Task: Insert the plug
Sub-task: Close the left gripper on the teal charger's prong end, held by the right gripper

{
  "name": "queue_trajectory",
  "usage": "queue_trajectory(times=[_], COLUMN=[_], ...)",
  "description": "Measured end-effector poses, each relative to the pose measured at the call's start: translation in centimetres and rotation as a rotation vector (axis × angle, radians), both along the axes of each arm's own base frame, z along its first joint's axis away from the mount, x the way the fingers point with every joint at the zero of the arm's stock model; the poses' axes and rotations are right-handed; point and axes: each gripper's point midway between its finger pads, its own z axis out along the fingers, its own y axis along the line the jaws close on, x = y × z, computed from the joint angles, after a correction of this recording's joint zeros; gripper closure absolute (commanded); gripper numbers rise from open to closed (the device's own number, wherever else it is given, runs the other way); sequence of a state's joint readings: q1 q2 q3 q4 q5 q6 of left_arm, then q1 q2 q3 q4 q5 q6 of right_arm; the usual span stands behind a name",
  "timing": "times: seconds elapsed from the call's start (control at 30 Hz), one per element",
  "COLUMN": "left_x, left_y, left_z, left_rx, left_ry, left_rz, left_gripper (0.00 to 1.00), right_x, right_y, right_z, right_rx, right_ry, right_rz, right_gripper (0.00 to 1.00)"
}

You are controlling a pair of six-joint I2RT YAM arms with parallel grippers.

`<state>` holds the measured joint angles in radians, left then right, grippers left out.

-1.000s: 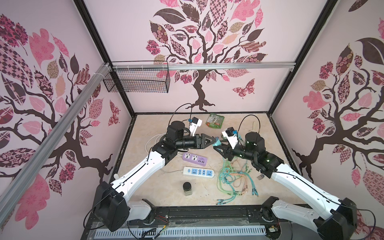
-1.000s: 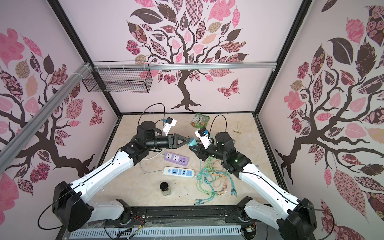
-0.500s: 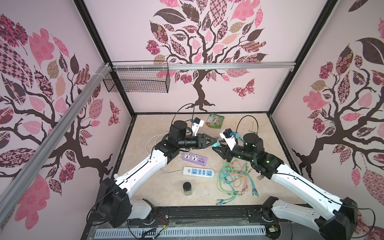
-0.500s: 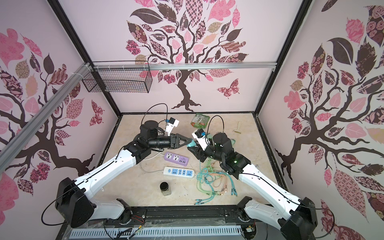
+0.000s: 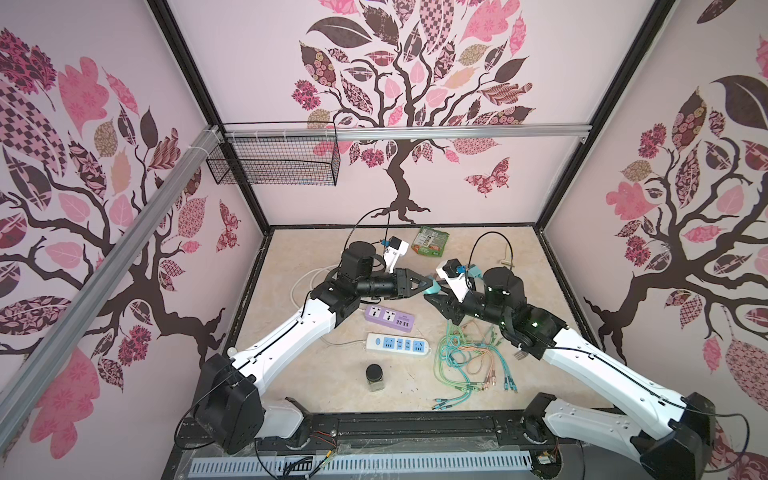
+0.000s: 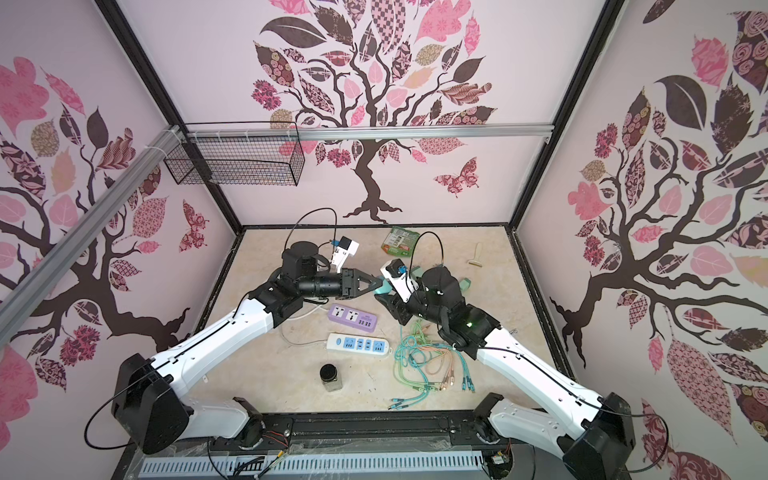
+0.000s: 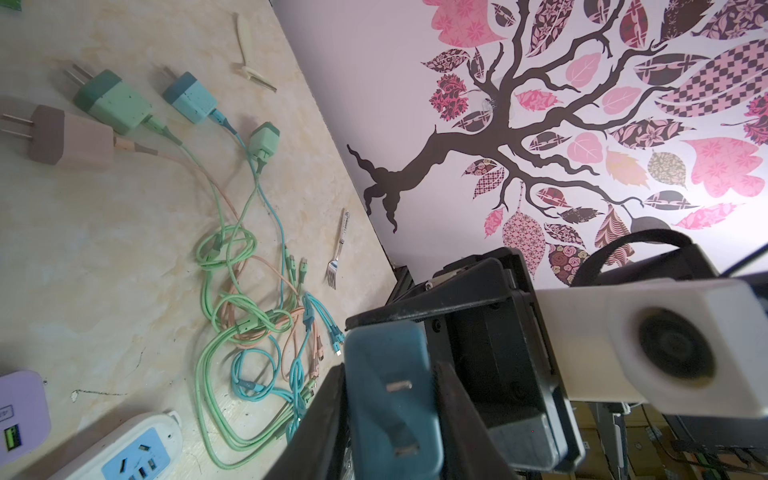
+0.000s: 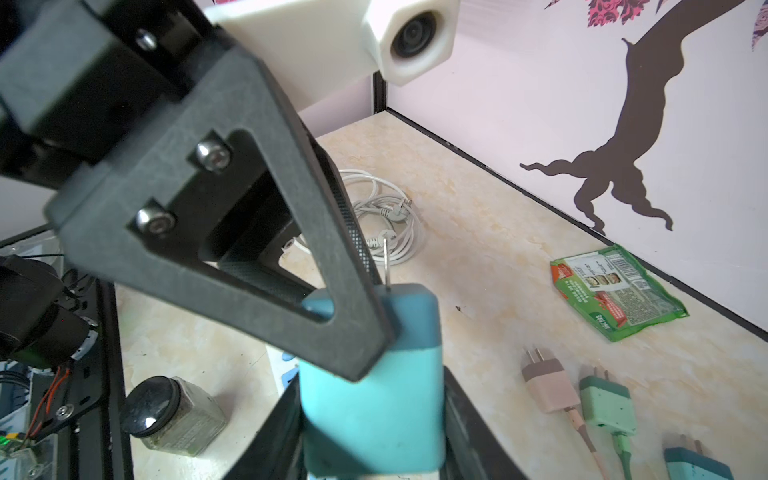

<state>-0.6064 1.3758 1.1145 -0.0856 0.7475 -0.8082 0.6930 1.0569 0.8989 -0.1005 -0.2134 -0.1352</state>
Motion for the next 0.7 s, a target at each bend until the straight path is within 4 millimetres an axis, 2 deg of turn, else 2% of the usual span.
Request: queue_trajectory(times=[0.17,0.4,0.57,0.7], left_x=[0.0,-0.2,-0.1,0.1], left_y=[0.0,-0.2,-0.2,-0.2], left_z=[-0.3,-0.3,-0.3,-0.2], left_rx=[0.006,0.009,0.014,0.013], left_ry=[0.007,-0.023,-0.045,-0.057], left_rz=[0.001,-0.019,-0.020,-0.013], left_gripper=[0.82,0.88,0.99,1.00], right_x=[0.0,-0.4,-1.6,-2.8], right_y=[-0.1,-0.5,-1.2,-1.6], right_z=[-0.2,0.7,3.2,5.1], right_rx=[-0.009,0.046,0.120,0.195], right_ry=[0.004,0.037,0.053,0.065], right_rz=[-0.012,-0.035,-0.043,-0.029], right_gripper=[0.48,0.35,0.30,0.29])
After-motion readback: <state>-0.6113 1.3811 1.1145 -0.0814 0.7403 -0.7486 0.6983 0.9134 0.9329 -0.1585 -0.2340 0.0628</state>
